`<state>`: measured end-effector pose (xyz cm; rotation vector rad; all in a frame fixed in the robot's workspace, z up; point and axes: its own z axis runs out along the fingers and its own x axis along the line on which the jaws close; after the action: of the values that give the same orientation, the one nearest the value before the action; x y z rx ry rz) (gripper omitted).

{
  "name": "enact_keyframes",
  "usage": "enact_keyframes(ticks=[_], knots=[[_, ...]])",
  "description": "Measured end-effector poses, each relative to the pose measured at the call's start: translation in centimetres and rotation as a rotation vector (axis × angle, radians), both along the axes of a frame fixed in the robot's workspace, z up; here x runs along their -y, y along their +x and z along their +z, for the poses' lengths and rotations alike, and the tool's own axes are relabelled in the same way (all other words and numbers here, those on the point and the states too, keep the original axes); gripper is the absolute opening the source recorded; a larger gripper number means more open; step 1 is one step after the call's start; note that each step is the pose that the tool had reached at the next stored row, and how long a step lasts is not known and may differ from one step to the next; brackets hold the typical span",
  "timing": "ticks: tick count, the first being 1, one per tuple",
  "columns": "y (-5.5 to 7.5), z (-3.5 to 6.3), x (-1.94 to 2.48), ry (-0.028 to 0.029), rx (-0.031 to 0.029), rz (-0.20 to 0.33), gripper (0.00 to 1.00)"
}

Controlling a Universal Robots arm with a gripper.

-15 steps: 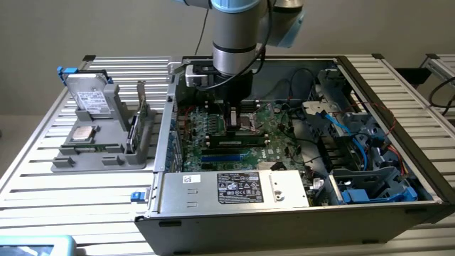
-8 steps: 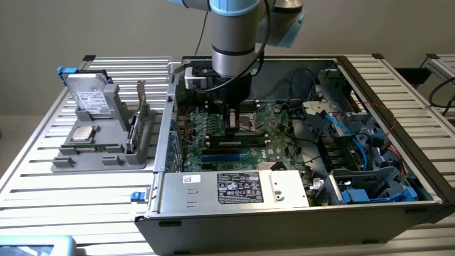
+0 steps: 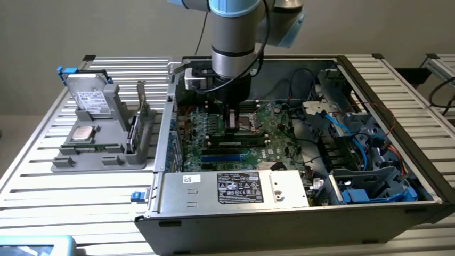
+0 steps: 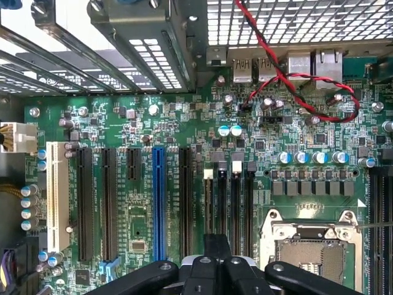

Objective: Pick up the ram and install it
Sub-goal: 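Press down the ram until it locks into place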

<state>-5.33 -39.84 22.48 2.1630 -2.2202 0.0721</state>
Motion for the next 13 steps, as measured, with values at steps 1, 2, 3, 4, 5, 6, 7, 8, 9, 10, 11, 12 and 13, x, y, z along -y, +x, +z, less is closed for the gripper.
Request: enact_keyframes(ticks=[1,2,3,4,5,6,7,8,9,10,11,12,13], knots=[[0.0,0.08,-0.01,0.0009,0.0001,0.000,0.11],[0.0,0.38,-0.02,0.0021,0.0007,0.000,0.11],[0.0,0.88,-0.01,0.0006,0.0002,0.000,0.11],[0.2,1.35,0.00,-0.0002,-0.0001,0.000,0.11],[0.3,1.74,0.00,0.0000,-0.0002,0.000,0.11],[0.6,2.03,0.00,-0.0003,-0.0004,0.000,0.11],[0.8,2.24,0.00,-0.0002,-0.0004,0.000,0.11],[1.1,2.39,0.00,-0.0003,-0.0004,0.000,0.11],[1.4,2.46,0.00,-0.0002,-0.0004,0.000,0.11],[1.8,2.49,0.00,-0.0003,-0.0004,0.000,0.11],[2.1,2.51,0.02,-0.0002,-0.0004,0.000,0.11],[2.5,2.52,0.03,-0.0003,-0.0004,0.000,0.11],[2.8,2.51,0.04,0.0000,-0.0003,0.000,0.11]])
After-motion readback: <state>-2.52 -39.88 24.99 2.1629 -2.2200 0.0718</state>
